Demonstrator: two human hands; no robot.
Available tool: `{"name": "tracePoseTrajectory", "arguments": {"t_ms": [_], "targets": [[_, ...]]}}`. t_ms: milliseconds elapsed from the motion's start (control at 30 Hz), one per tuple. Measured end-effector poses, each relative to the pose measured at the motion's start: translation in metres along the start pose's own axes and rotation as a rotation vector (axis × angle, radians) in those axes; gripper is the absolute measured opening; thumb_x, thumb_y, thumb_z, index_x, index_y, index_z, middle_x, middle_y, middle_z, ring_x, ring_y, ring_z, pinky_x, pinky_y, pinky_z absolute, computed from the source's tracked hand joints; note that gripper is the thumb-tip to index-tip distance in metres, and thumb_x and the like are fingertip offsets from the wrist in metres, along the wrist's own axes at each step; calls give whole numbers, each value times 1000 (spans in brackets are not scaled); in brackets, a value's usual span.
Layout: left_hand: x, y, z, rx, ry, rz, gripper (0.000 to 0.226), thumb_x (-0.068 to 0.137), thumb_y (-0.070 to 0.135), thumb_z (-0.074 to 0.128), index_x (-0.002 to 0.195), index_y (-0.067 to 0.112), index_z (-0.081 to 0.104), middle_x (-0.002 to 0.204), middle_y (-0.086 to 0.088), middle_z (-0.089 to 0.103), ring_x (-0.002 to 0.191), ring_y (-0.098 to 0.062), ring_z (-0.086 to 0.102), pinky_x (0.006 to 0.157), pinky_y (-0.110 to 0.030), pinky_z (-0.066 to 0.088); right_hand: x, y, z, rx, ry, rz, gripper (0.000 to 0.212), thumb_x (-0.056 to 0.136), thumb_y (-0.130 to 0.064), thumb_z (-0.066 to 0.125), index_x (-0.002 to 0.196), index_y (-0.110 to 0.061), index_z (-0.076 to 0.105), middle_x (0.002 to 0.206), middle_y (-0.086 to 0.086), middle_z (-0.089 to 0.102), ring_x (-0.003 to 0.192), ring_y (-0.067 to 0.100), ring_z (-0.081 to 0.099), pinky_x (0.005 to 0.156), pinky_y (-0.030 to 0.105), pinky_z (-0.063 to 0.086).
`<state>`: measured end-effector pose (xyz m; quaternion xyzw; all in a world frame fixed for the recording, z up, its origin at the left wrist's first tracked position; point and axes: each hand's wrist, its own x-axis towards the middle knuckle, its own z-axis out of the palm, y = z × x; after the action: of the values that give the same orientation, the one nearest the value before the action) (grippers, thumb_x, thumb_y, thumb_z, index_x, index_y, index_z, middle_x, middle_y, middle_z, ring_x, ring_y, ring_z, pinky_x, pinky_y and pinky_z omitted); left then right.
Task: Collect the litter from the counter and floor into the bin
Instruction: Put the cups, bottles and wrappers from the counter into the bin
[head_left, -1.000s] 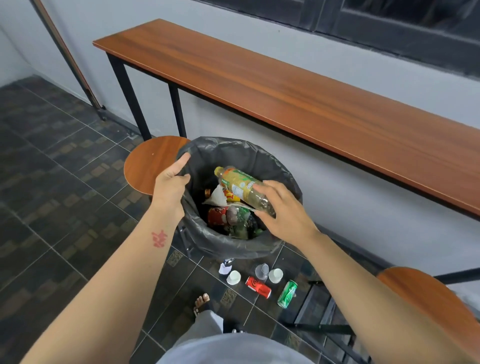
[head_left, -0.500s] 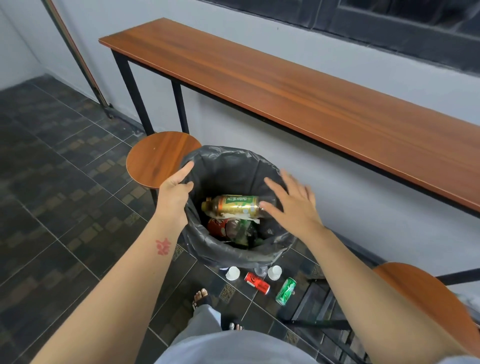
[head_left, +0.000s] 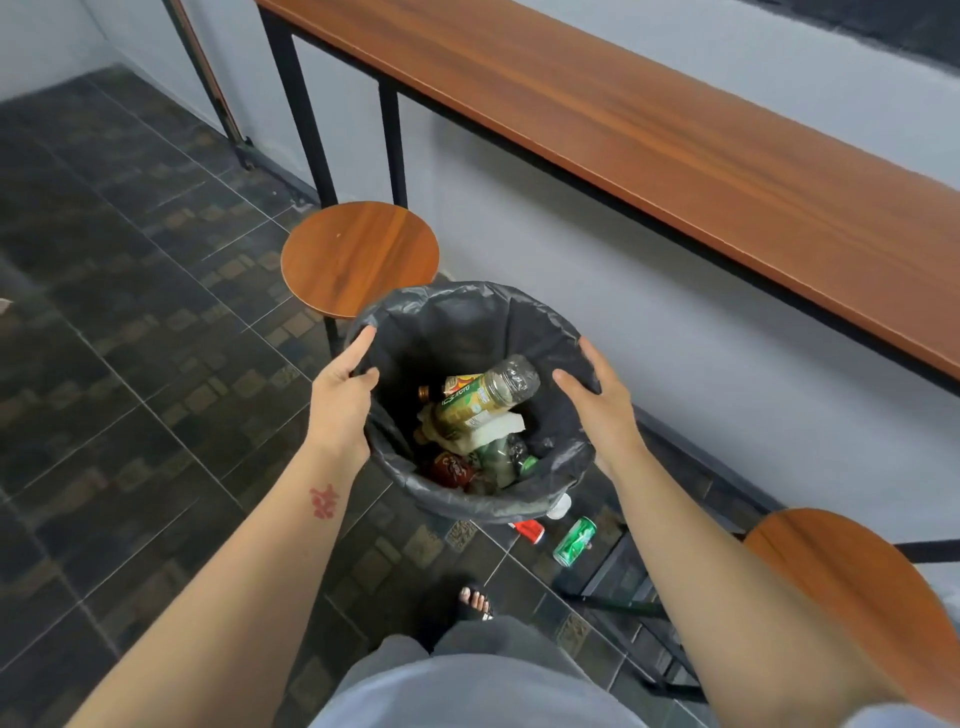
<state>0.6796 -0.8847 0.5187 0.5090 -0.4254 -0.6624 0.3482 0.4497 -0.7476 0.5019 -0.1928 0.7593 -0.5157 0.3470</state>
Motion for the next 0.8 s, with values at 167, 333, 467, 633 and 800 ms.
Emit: {"name": "tracePoseTrajectory", "arguments": {"t_ms": [167,333,467,633,800], "targets": [[-13,-19,-33,23,29,15,51,97,0,50,130,37,60,138,16,52,124,-2,47,108,-28,36,-12,9,31,-25,-11,11,57,92,-31,66,141,-47,42,155,-17,33,144,12,28,114,39,30],[-17,-52,-77,126,53,4,58,95,5,57,132,49,52,150,9,38,133,-4,36,113,-33,30,-29,29,64,-55,-50,14,57,94,-27,64,144,-42,42,154,-18,32,145,13,26,114,34,27],[-24,-82,-107,153,104,-29,60,94,1,57,138,42,50,144,8,37,124,1,45,107,-22,36,-40,56,90,-77,-79,52,56,94,-26,63,143,-44,42,153,-21,34,144,11,26,111,30,26],[-19,-127,-134,211,178,-101,61,95,0,56,141,39,47,132,16,33,122,1,35,109,-24,28,-42,100,119,-141,-115,71,56,94,-25,63,144,-41,43,152,-19,36,142,10,29,107,24,25],[-6,-190,-156,250,257,-157,63,93,4,61,139,46,47,139,16,32,125,-2,38,109,-23,28,-26,155,146,-207,-149,101,55,93,-28,64,141,-46,44,149,-23,38,138,8,34,109,25,27]]}}
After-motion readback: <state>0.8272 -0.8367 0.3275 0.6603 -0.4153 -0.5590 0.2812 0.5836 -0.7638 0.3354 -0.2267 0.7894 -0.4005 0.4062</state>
